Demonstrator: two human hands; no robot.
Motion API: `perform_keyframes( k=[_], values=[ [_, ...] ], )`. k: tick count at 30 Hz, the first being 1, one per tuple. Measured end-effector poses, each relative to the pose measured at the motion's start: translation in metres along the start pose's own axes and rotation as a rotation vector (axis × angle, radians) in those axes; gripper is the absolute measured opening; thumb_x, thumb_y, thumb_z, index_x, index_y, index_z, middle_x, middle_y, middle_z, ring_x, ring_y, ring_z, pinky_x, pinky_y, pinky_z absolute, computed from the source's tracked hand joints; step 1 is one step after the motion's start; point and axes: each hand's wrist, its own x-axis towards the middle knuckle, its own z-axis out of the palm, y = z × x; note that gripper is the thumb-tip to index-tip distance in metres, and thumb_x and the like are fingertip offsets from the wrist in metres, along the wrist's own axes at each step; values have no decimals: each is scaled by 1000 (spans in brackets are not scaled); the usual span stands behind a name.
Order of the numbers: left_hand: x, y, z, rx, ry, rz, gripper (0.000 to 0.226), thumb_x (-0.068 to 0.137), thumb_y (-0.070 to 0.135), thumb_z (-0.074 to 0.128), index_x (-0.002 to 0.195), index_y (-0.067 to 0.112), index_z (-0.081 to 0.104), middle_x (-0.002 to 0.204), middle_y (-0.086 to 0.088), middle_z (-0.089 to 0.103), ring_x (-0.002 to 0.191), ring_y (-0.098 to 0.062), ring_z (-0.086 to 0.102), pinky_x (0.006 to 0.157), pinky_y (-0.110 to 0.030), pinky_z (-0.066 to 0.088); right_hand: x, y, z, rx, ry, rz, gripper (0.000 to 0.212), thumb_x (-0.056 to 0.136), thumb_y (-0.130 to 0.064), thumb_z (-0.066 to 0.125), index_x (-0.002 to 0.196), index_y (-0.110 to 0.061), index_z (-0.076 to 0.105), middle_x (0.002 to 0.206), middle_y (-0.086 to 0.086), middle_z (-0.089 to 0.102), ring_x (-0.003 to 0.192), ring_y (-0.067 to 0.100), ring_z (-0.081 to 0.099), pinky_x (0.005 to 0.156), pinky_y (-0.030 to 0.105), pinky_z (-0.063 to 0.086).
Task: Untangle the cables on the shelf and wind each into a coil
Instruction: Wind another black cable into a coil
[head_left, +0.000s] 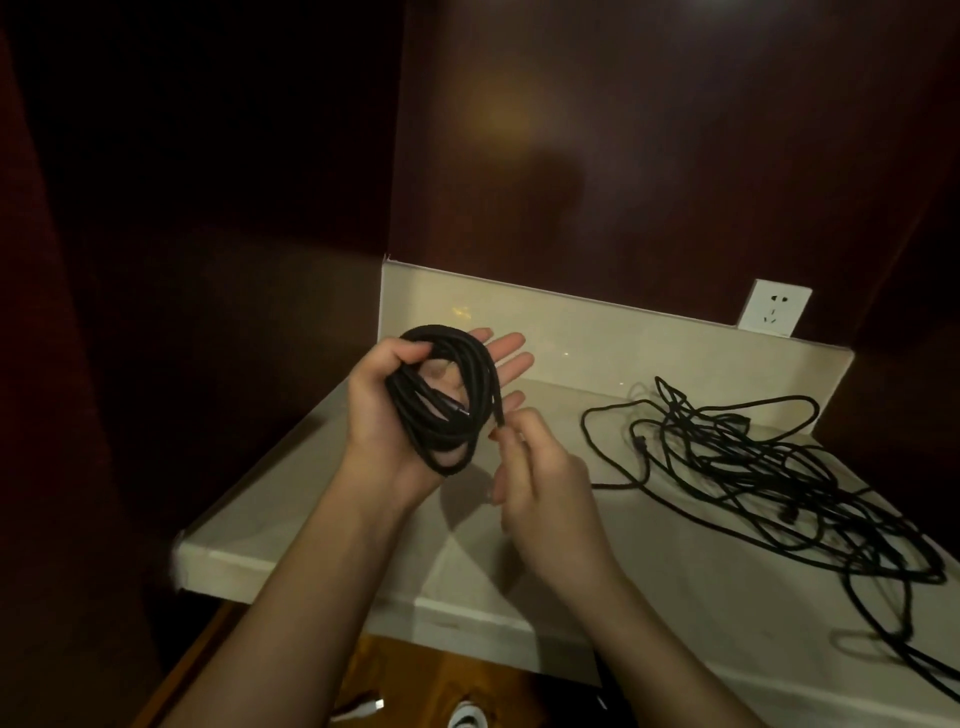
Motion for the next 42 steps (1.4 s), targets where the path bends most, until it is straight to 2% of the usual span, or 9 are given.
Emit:
perform_keyframes(
  k=[3, 8, 15, 21, 25, 29, 35, 38, 42],
  values=[
    [-1, -5, 2, -73, -18, -6, 66, 78, 31, 40, 133, -5, 53, 129, -22, 64, 121, -39, 62, 114, -51, 35, 2, -6, -2, 317, -94, 198, 25, 107, -27, 39, 90, -18, 56, 56, 3, 55, 44, 16, 49, 47, 26, 40],
    [3, -14, 5, -31, 127, 189, 41, 74, 28, 46, 107, 4, 54, 85, -11, 55, 71, -24, 56, 65, -32, 38, -13, -14, 7, 249, -214, 260, 24, 107, -26, 38, 90, -17, 54, 59, 4, 59, 46, 12, 52, 47, 21, 41],
    [10, -1, -6, 156, 357, 710, 40, 78, 23, 50, 114, 6, 50, 78, -9, 56, 68, -21, 55, 60, -31, 44, -28, -6, -12, 466, -430, 530, 29, 102, -26, 52, 79, -14, 62, 57, -2, 54, 52, 11, 46, 52, 20, 38],
    [1, -2, -15, 1241, 430, 963, 34, 88, 32, 55, 119, 20, 47, 99, -1, 55, 82, -18, 60, 65, -34, 51, -25, -20, -17, -412, -328, -222, 26, 103, -40, 39, 80, -30, 47, 69, -7, 56, 62, 12, 54, 60, 34, 47],
    [3, 2, -21, 1736, 282, 801, 43, 89, 51, 56, 123, 24, 50, 108, 3, 58, 93, -12, 55, 76, -27, 41, 1, -20, -39, -539, -215, -511, 34, 98, -41, 40, 94, -24, 68, 76, -6, 61, 63, 12, 57, 60, 34, 52],
    [0, 2, -13, 1568, -68, 399, 45, 85, 69, 49, 112, 34, 51, 86, 7, 59, 77, -12, 59, 71, -34, 47, 27, -20, -60, -331, -197, -673, 23, 92, -35, 62, 99, -18, 75, 86, -4, 66, 74, 9, 62, 68, 23, 51],
    [-10, -3, 9, 1028, -297, -100, 54, 85, 64, 35, 93, 17, 62, 66, 14, 67, 59, 5, 61, 58, -10, 46, 47, -40, -68, -116, -247, -477, 29, 75, -34, 82, 71, -7, 70, 65, -2, 65, 58, 4, 60, 55, 22, 46],
    [-11, 5, 0, 970, -417, -299, 80, 59, 81, 72, 101, 14, 61, 80, 0, 64, 62, -3, 59, 55, -14, 47, 52, -44, -70, -82, -367, -337, 27, 76, -25, 83, 68, -8, 65, 58, -5, 62, 53, 2, 55, 53, 18, 40],
    [-17, 19, -6, 1185, -524, -370, 41, 79, 26, 81, 112, 25, 55, 83, 20, 65, 77, 5, 60, 69, -14, 49, 59, -51, -78, 71, -608, -101, 29, 78, -13, 81, 88, -10, 54, 71, 3, 59, 63, 11, 55, 60, 25, 44]
  ],
)
